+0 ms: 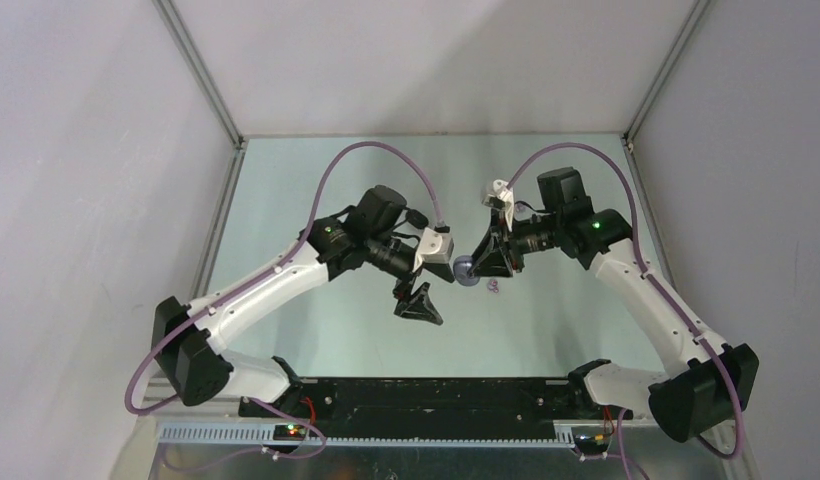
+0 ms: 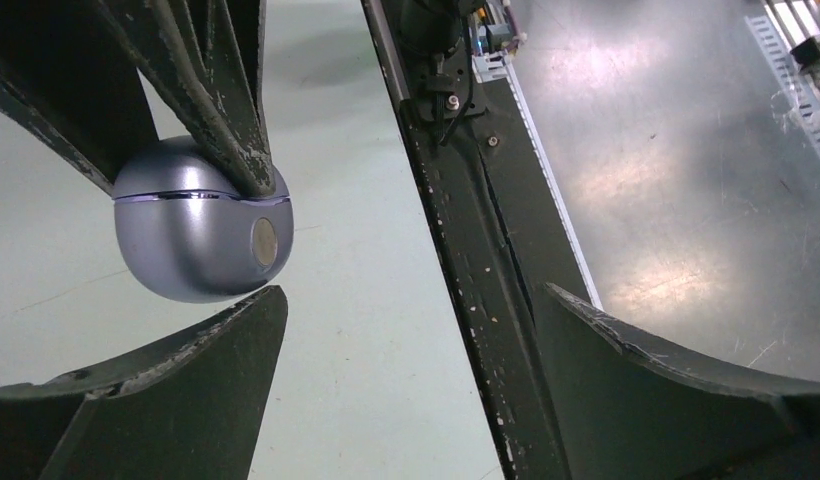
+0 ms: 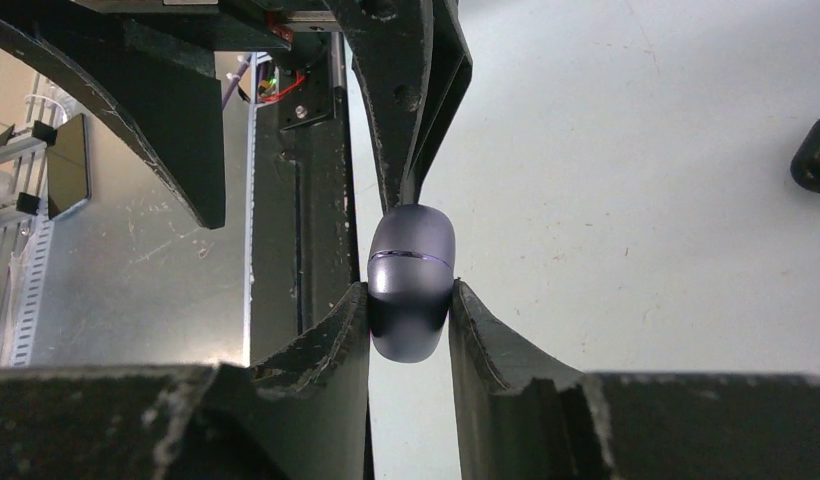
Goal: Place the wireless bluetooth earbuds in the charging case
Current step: Open the charging case.
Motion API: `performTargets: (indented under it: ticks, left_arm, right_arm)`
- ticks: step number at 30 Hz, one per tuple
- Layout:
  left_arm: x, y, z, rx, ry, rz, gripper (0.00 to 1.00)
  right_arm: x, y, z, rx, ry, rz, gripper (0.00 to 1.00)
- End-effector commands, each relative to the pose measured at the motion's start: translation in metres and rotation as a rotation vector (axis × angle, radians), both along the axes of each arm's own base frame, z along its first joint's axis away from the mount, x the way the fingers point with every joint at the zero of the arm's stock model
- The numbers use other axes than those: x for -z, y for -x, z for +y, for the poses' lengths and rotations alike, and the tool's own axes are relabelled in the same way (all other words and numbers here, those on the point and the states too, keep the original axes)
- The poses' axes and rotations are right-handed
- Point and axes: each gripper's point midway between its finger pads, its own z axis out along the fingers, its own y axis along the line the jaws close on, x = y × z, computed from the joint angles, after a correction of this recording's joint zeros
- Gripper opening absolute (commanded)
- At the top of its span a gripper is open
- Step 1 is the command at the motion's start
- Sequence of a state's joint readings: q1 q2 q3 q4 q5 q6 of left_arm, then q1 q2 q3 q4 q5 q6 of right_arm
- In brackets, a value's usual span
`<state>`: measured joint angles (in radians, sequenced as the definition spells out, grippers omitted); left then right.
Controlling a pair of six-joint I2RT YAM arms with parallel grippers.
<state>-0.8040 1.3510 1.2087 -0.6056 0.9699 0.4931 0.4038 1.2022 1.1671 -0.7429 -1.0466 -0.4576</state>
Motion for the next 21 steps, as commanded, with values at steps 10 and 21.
performTargets:
  ticks: [10,21]
  left_arm:
    - [-0.004,-0.002,-0.006,0.01,-0.006,-0.044,0.99]
    - [-0.01,-0.007,-0.016,-0.022,0.002,0.017,0.88]
  right_arm:
    - [-0.017,0.02,0.003,-0.095,-0.03,-0.07,0.0]
    - [-0.021,0.03,0.008,-0.135,-0.051,-0.064,0.0]
